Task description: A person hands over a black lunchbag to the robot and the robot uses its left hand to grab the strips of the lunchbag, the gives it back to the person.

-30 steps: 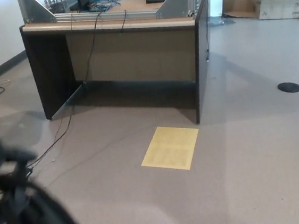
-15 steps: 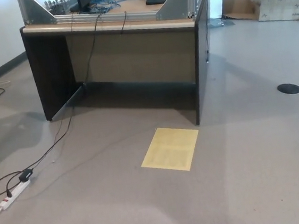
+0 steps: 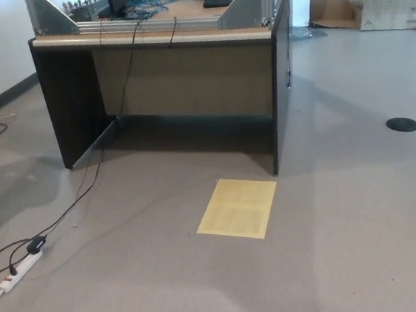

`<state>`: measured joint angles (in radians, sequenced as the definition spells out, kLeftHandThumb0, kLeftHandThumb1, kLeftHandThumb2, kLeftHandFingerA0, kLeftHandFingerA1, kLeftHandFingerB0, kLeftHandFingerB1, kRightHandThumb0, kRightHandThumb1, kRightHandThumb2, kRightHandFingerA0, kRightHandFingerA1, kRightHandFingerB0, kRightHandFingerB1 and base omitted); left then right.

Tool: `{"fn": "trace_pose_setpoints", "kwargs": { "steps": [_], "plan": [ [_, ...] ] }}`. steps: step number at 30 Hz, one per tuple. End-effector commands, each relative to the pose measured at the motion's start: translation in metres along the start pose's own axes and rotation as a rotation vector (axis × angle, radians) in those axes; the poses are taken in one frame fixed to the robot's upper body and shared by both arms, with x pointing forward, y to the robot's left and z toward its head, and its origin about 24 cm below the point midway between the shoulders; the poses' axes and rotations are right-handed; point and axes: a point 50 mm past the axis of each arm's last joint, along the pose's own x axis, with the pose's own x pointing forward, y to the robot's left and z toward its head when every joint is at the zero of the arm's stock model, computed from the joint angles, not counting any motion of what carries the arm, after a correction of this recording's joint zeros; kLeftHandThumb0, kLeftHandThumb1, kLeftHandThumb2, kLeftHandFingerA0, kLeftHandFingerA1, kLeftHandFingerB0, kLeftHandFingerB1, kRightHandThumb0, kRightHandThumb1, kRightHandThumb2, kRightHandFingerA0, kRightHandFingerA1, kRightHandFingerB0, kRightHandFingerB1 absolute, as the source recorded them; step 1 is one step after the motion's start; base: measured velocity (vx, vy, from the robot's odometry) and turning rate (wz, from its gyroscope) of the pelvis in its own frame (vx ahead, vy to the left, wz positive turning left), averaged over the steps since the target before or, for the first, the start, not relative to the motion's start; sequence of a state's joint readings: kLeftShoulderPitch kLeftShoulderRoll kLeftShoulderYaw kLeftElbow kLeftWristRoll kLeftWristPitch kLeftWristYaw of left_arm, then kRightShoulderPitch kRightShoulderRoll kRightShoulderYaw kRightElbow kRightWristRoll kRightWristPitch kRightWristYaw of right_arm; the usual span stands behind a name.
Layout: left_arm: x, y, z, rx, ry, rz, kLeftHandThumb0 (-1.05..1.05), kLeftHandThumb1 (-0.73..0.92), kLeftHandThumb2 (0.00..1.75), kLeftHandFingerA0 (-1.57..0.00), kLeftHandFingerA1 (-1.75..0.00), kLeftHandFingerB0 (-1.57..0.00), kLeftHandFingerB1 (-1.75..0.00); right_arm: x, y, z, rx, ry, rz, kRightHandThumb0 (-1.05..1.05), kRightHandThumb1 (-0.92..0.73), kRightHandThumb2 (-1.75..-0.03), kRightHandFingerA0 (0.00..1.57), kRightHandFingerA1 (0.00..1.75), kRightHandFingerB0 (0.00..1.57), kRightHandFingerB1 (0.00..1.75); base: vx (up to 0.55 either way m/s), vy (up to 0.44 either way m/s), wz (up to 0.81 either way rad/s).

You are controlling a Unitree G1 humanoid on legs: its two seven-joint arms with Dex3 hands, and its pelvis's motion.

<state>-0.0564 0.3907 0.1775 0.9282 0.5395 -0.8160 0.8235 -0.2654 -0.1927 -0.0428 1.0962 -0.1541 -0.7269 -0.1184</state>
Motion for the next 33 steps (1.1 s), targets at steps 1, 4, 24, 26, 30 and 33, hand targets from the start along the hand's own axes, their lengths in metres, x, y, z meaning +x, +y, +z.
{"fn": "trace_pose_setpoints", "kwargs": {
  "steps": [1, 4, 24, 26, 30, 33],
  "plan": [
    [0.042, 0.019, 0.034, -0.112, -0.266, 0.159, -0.05, 0.71, 0.75, -0.93, -1.54, -0.77, -1.30, -0.003, -0.002, -0.005, 0.002, 0.016, -0.026, -0.66, -0.67, -0.63, 0.75, 0.51, 0.52, 0.38, 0.00, 0.000, 0.00],
    [0.074, 0.024, 0.068, -0.183, -0.425, 0.203, -0.03, 0.71, 0.76, -0.97, -1.54, -0.78, -1.29, -0.006, -0.002, -0.007, 0.001, 0.030, -0.025, -0.65, -0.67, -0.63, 0.76, 0.50, 0.51, 0.38, 0.00, 0.000, 0.02],
    [0.184, 0.031, 0.319, -0.276, -0.938, 0.314, -0.14, 0.74, 0.65, -0.95, -1.70, -0.70, -1.41, -0.009, -0.007, -0.008, -0.016, 0.018, -0.038, -0.61, -0.68, -0.62, 0.74, 0.49, 0.51, 0.39, 0.00, 0.000, 0.00],
    [0.189, 0.027, 0.353, -0.294, -0.960, 0.319, -0.13, 0.82, 0.62, -0.80, -1.74, -0.63, -1.38, -0.008, -0.009, -0.007, -0.017, 0.015, -0.041, -0.62, -0.68, -0.62, 0.73, 0.48, 0.52, 0.39, 0.00, 0.000, 0.00],
    [0.189, 0.022, 0.383, -0.320, -0.990, 0.312, -0.08, 0.75, 0.74, -0.82, -1.74, -0.64, -1.37, -0.007, -0.010, -0.007, -0.005, 0.017, -0.049, -0.62, -0.68, -0.62, 0.73, 0.48, 0.52, 0.39, 0.00, 0.000, 0.00],
    [0.184, 0.015, 0.413, -0.330, -1.018, 0.279, -0.06, 0.72, 0.74, -0.83, -1.69, -0.68, -1.26, -0.005, -0.011, -0.006, -0.003, 0.018, -0.049, -0.63, -0.67, -0.62, 0.75, 0.49, 0.52, 0.39, 0.00, 0.000, 0.00]
  ]
}}
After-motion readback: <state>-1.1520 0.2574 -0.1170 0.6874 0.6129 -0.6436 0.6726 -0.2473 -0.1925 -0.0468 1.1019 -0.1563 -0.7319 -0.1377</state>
